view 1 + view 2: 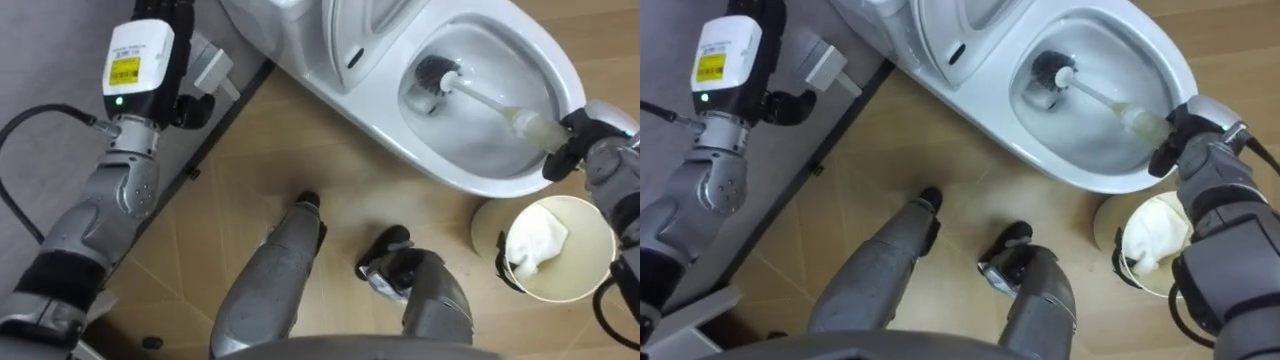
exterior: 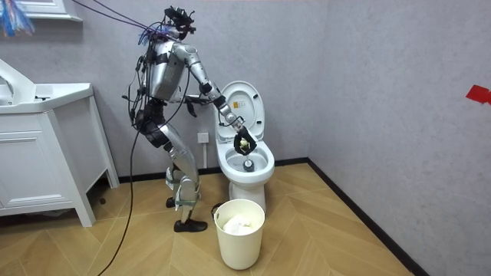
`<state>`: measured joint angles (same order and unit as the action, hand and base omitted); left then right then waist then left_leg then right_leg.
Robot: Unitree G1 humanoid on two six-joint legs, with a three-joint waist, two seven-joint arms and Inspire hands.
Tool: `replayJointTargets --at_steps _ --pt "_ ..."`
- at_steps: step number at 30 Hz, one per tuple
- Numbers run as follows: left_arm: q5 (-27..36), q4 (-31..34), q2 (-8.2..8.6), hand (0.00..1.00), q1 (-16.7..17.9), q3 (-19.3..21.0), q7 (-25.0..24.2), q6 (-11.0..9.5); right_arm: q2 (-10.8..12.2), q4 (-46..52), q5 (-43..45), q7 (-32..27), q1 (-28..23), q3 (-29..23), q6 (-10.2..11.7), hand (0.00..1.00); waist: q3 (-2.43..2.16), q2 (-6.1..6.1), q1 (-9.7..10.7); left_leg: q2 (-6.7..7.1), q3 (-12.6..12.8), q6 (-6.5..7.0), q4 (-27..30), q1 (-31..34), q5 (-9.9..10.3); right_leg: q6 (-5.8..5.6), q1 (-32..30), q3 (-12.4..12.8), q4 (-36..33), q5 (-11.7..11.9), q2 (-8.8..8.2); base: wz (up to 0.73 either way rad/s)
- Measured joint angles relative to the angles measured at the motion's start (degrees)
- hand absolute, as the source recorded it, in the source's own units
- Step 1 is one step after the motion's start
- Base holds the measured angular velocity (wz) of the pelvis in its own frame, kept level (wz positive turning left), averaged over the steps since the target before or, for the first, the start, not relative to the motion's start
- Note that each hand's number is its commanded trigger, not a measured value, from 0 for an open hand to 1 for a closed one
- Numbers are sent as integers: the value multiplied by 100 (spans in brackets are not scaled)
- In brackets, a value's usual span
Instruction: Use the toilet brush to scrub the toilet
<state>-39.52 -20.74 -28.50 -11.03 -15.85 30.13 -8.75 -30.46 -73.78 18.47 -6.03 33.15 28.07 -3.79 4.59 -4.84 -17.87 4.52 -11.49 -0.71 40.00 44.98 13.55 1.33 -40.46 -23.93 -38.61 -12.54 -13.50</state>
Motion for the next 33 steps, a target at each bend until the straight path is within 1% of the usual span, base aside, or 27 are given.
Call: replayJointTargets --at_steps 1,4,6,8,10,13,14,16,17,18,19,21,22,24,26,27,28,30,33 --pt "-9 37 0 0 4 -4 28 12 4 0 0 -3 -16 12 -6 100 -2 6 -11 -1 0 1 15 -1 0 0 6 -7 4 0 -1 4" --pt "-147 216 0 0 3 -14 53 57 39 0 20 -22 -123 218 -18 100 0 81 -72 0 -40 1 59 -33 2 0 79 -64 10 0 -3 5" --pt "-139 206 3 0 2 -82 60 78 78 0 246 -15 -128 340 -94 100 1 221 -92 9 -46 2 59 -81 2 -9 131 -36 26 1 7 0" --pt "-126 205 2 0 1 -147 60 79 76 13 528 -5 -110 392 -132 100 -1 315 -104 13 -40 3 57 -98 1 -15 137 -21 22 -2 2 -2" --pt "-135 144 8 0 -7 -271 60 71 67 51 1033 -12 -68 447 -133 100 -2 360 -112 8 1 3 47 -128 3 3 127 -15 -25 -13 -32 -7" --pt "-151 136 10 0 -14 -302 60 59 8 190 1390 -3 -43 477 -135 100 0 366 -111 -18 22 -8 22 -148 9 16 125 2 -21 -20 -12 -5" --pt "-147 134 9 0 -47 -306 59 46 -26 321 1592 -4 -43 565 -144 100 1 368 -100 -29 23 -15 14 -149 14 21 125 0 -11 -23 2 0" --pt "-129 121 1 0 -178 -387 59 44 -56 483 1803 -12 -42 682 -204 100 0 371 -93 -55 23 -25 15 -153 21 25 129 8 5 -23 43 0" --pt "-128 104 -10 0 -319 -501 59 43 -85 607 1865 -10 -41 806 -244 100 0 371 -91 -75 22 -31 11 -157 26 29 140 -8 24 -20 61 -3" --pt "-131 101 -10 0 -453 -590 58 -3 -131 768 2008 1 -41 890 -269 100 -1 371 -77 -88 22 -34 -2 -157 27 40 142 -13 45 -14 74 -4" --pt "-136 101 -10 0 -511 -625 57 -40 -149 841 2069 2 -41 898 -274 100 -1 371 -73 -94 24 -37 -18 -163 25 46 143 -2 62 -9 82 -6" --pt "-174 103 -11 0 -640 -675 58 -175 -141 1109 2395 65 -52 903 -309 100 -2 371 21 -106 43 -41 -52 -195 23 49 150 27 83 -4 101 -5" --pt "-194 101 -11 0 -651 -676 57 -203 -137 1197 2488 76 -55 904 -321 100 -2 371 54 -108 51 -40 -61 -201 24 48 151 35 87 -4 105 -6" --pt "-227 101 -9 0 -702 -695 39 -299 -120 1481 2826 136 -64 908 -333 100 -4 367 182 -127 76 -42 -107 -228 26 45 161 67 105 0 134 -7" --pt "-184 96 -9 0 -720 -762 -45 -324 -90 1700 3059 217 -68 918 -337 100 -5 365 300 -136 84 -46 -140 -268 29 39 181 111 123 5 160 -5" --pt "-87 92 -9 0 -727 -873 -133 -331 -67 1850 3134 295 -74 958 -366 100 -5 365 365 -168 122 -45 -157 -300 31 37 209 127 155 8 183 -9" --pt "-48 85 -8 0 -732 -936 -188 -332 -48 1912 3165 328 -76 977 -377 100 -5 365 385 -187 133 -46 -167 -319 33 42 233 129 190 14 204 -14" --pt "85 48 -7 0 -736 -1132 -338 -377 -8 2148 3295 431 -77 1073 -393 100 -10 358 502 -206 168 -56 -211 -381 43 46 244 208 201 34 241 -12" --pt "175 2 -9 0 -844 -1250 -496 -406 24 2162 3253 494 -75 1081 -393 100 -15 349 504 -234 236 -61 -252 -440 46 50 243 280 199 37 265 -10"
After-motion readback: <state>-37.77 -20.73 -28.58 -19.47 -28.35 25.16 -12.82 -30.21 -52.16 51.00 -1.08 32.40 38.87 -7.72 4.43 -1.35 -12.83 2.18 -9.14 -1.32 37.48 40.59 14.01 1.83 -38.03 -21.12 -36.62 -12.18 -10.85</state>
